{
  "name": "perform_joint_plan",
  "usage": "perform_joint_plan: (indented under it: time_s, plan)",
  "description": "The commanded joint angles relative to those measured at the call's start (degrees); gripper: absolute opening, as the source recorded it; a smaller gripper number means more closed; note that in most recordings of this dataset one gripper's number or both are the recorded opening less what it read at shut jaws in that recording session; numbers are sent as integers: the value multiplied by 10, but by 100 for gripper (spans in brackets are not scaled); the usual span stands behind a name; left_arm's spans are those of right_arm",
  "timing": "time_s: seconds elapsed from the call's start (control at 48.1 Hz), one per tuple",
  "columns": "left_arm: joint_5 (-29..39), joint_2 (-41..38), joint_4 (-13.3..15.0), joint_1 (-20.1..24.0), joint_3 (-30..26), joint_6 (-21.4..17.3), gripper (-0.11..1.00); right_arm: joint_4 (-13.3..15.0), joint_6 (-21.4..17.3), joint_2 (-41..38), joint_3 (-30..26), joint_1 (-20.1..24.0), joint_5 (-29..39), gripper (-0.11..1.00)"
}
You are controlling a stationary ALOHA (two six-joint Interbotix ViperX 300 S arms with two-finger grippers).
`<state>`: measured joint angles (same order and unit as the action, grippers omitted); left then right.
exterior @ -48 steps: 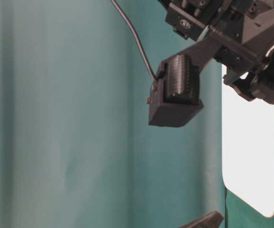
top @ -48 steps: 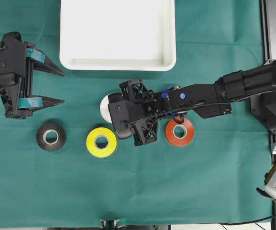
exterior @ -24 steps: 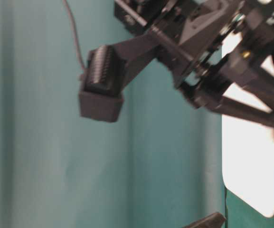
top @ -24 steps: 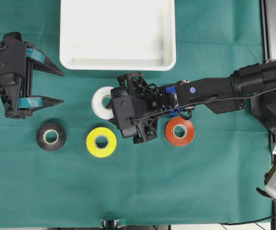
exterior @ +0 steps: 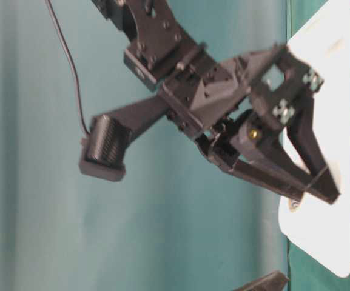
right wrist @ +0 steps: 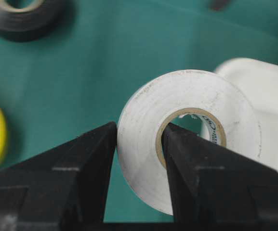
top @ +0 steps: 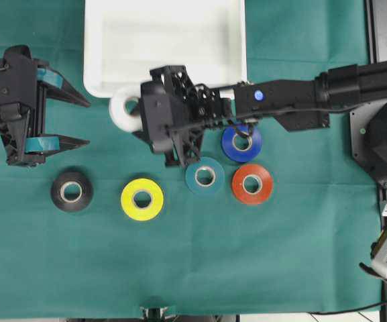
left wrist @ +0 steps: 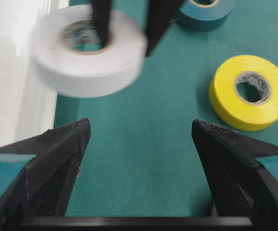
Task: Put the tape alternately from left to right into the white case.
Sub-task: 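Carry the white roll left into the tray and lower it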
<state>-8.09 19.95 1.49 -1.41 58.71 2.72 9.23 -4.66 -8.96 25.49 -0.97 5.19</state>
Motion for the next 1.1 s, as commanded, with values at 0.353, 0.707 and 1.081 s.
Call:
perform_joint_plan:
  time_s: [0.353, 0.707, 1.081]
  plan:
    - [-2, 4, 0, -1, -14, 0, 92, 31, 0, -47, -64, -73, -5, 3]
    - [-2, 4, 1, -1, -14, 0, 92, 32, 0, -65, -79, -91, -6, 3]
    - [-2, 4, 1, -1, -14, 0, 92, 32, -1, -69, -79, -91, -6, 3]
